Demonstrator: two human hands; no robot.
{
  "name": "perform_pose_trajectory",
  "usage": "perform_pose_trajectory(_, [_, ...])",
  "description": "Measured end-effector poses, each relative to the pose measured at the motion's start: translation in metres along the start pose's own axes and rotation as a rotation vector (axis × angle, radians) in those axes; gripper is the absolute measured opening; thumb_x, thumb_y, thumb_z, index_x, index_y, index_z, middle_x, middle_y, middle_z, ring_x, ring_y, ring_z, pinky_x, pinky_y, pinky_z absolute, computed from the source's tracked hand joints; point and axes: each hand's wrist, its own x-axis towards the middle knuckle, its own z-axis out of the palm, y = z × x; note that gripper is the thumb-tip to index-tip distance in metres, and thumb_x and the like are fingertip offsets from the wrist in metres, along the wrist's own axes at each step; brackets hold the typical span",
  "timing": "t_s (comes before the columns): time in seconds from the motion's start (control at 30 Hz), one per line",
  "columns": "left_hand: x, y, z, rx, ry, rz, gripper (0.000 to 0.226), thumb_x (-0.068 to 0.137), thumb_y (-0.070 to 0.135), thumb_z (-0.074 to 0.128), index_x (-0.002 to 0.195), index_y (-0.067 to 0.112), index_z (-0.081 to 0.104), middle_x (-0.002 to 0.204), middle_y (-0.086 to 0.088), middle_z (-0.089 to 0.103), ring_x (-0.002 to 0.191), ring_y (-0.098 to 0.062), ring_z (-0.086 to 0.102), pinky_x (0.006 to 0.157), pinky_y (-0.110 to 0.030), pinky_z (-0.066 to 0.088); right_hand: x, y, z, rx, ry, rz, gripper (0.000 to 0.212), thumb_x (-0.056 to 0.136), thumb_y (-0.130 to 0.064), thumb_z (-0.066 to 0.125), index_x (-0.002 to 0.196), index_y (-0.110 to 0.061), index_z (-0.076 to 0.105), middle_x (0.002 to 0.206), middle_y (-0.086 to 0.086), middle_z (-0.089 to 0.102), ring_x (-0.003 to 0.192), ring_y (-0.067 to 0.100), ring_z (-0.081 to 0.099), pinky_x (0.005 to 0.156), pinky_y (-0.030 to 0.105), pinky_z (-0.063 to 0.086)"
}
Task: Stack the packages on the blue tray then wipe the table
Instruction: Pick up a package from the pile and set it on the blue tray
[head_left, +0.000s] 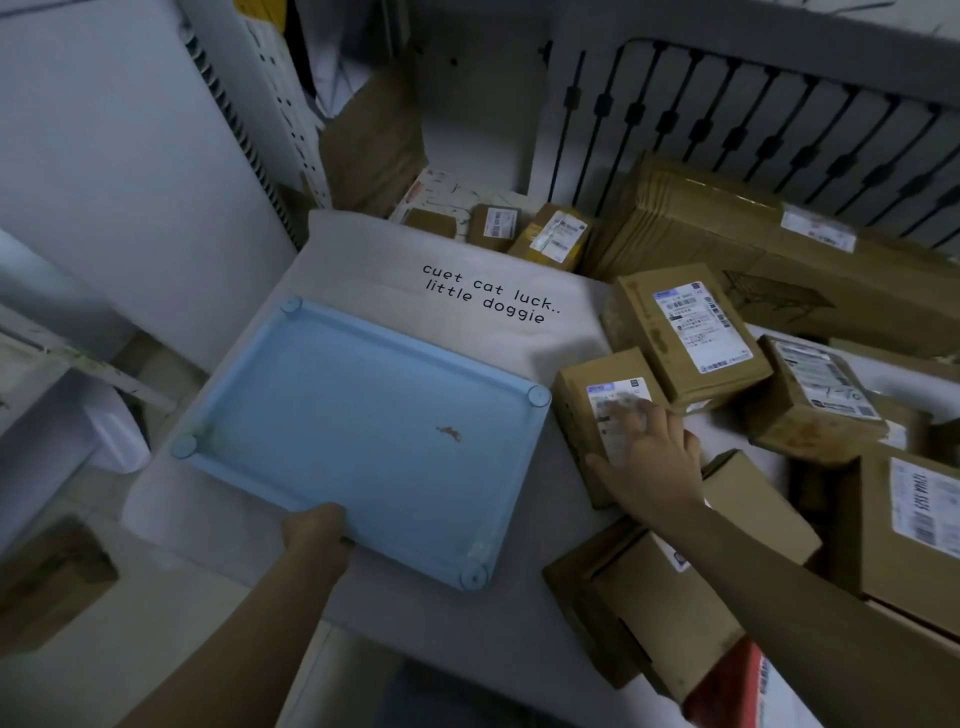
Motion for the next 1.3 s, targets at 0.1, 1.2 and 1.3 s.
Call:
perform_pose_trajectory(0.1, [-0.003,-0.004,0.004,-0.038,-0.011,-0.073,0.048,0.098,-0.008,0.046,0.145,-0.003,0.039,0.126,-0.021,0.056,0.113,-0.037,0.055,0.097,-0.043,0.043,-0.011,0.009,-0.003,0.081,0.033,-0.008,0.067,0.085,-0.041,0.067,0.144,-0.019,0.046,0.150,0.010,0.040,0.136,0.033,0.033,0.109,0.047,0.026])
perform_pose_trajectory(1.2, [-0.177,-0.074,0.143,1.088,-0.692,0.803,0.037,0.094,0.040,0.059,0.087,0.005,0.069,0.082,-0.008,0.073,0.077,-0.022,0.070,0.083,-0.046,0.058,-0.027,0.145,-0.004,0.287,0.070,0.068,0.062,0.092,-0.058,0.049,0.141,-0.020,0.047,0.139,0.009,0.053,0.131,0.030,0.043,0.106,0.045,0.030])
perform_pose_trajectory(1.3, [-0.171,-0.068,0.148,1.056,-0.652,0.803,0.045,0.097,0.043,0.053,0.093,0.000,0.066,0.086,-0.013,0.071,0.084,-0.030,0.070,0.087,-0.048,0.057,-0.008,0.117,-0.016,0.265,0.106,-0.060,0.057,0.093,-0.060,0.045,0.133,-0.020,0.053,0.132,0.006,0.057,0.126,0.027,0.046,0.105,0.044,0.031])
